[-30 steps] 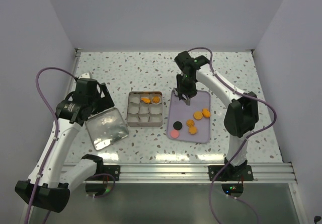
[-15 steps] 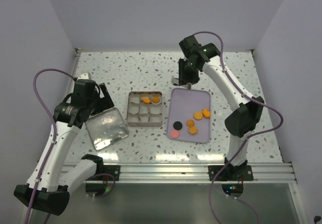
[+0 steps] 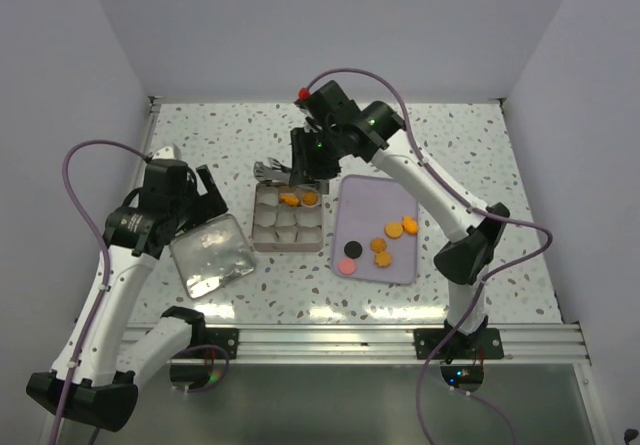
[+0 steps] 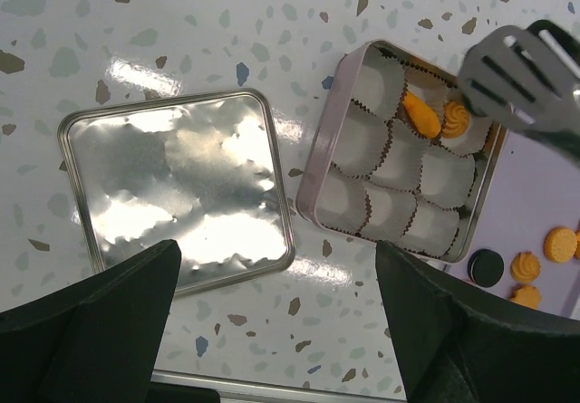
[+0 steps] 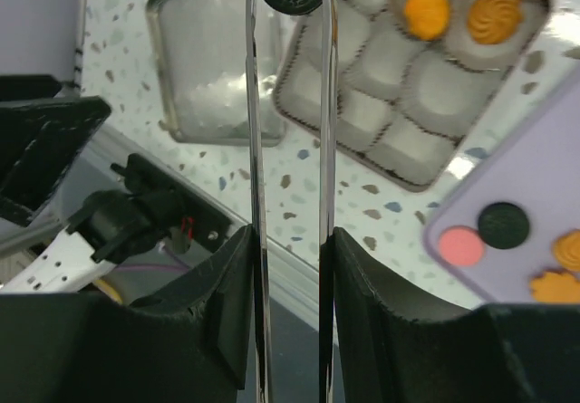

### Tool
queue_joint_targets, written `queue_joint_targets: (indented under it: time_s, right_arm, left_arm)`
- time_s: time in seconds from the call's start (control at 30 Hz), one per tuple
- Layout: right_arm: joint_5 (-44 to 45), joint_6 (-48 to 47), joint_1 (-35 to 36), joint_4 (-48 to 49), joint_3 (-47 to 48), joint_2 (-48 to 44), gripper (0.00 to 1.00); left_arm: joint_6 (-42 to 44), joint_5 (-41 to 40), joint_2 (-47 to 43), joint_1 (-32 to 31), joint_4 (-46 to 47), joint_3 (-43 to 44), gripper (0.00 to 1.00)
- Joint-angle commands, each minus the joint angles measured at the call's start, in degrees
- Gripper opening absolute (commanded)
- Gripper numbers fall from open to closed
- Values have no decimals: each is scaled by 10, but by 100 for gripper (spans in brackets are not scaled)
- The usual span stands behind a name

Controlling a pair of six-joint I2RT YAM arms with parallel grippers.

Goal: Pack the cookies

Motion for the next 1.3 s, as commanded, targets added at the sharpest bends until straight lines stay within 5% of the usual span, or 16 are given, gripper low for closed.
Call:
queue_joint_targets:
  time_s: [0.0,0.57,1.27]
  right_arm:
    - [-40,23,13,43,28,26,38]
    - [-30,13,24,63,13,98,37]
    - [7,17,24,40,56,135,49]
  left_arm:
    - [-9,7,-10,-2,11,19,94]
    - [-3,-14,-30,-3,-12,19,94]
    - [30,-38,-30,-3,-17,19,96]
